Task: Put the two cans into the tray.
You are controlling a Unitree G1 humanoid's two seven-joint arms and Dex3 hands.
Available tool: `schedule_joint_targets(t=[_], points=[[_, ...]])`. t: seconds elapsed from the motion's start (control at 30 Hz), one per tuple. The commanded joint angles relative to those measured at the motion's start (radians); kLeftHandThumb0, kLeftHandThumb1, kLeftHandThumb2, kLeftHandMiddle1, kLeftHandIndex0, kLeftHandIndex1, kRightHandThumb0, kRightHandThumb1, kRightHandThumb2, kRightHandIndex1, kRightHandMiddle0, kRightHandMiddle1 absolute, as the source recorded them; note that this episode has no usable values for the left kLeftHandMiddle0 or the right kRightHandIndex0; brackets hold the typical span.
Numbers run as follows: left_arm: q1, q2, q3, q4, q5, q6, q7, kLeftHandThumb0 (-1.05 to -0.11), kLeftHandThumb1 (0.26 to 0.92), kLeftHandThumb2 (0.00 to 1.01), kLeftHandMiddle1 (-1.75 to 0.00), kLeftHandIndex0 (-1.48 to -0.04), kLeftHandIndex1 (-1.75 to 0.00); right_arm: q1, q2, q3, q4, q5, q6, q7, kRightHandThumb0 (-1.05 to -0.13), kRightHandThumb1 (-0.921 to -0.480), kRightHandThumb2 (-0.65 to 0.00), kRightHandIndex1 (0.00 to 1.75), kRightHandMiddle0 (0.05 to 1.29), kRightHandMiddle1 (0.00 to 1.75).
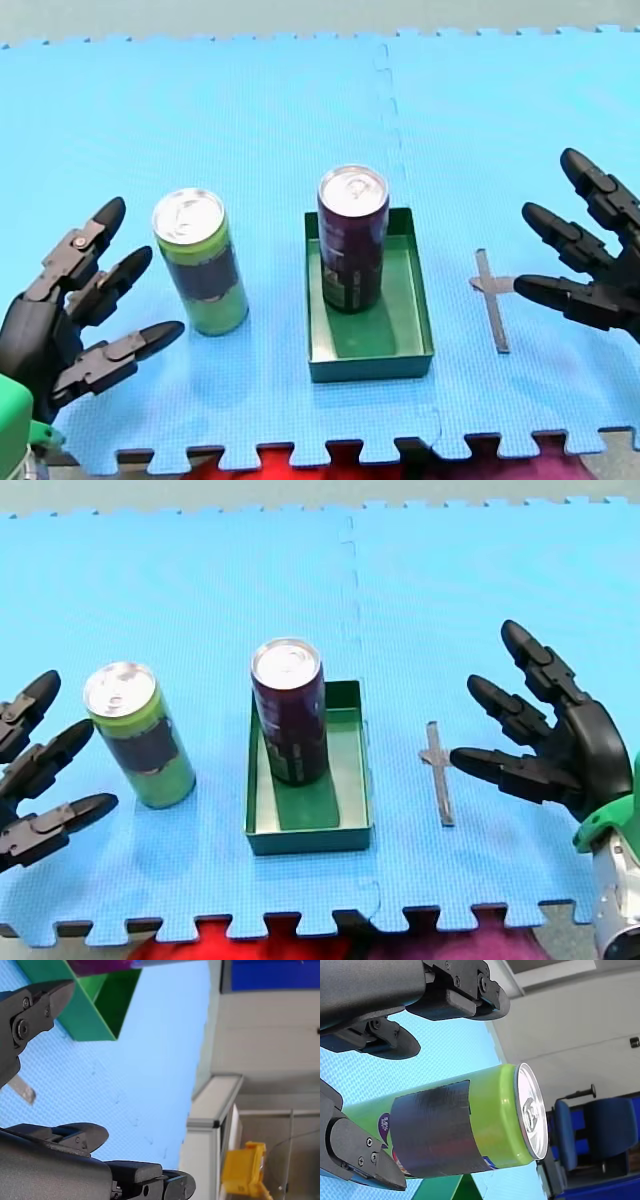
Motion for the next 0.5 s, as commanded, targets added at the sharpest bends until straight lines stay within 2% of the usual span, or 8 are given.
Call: schedule_joint_targets(t=[0.0, 0.23, 0.47], points=[[-0.003, -0.001, -0.002, -0.007, -0.003, 0.007, 0.002, -1.021, 0.648, 0.0, 0.0, -0.29, 0.0, -0.004, -0.006, -0.005, 0.003, 0.003, -0.001, 0.002, -0.734, -0.625, 0.0, 0.0, 0.15, 0.0], [-0.006, -0.008, -0.008, -0.021, 0.002, 0.022, 0.009, -0.993, 0.64, 0.0, 0.0, -0.29, 0.0, -0.007, -0.007, -0.009, 0.007, 0.004, 0.0, 0.003, -0.733, -0.623, 0.0, 0.0, 0.15, 0.0], [-0.007, -0.009, -0.01, -0.024, -0.002, 0.029, 0.005, -0.972, 0.633, 0.0, 0.0, -0.3, 0.0, -0.005, -0.008, -0.01, -0.003, 0.007, 0.004, 0.007, -0.736, -0.624, 0.0, 0.0, 0.16, 0.0]])
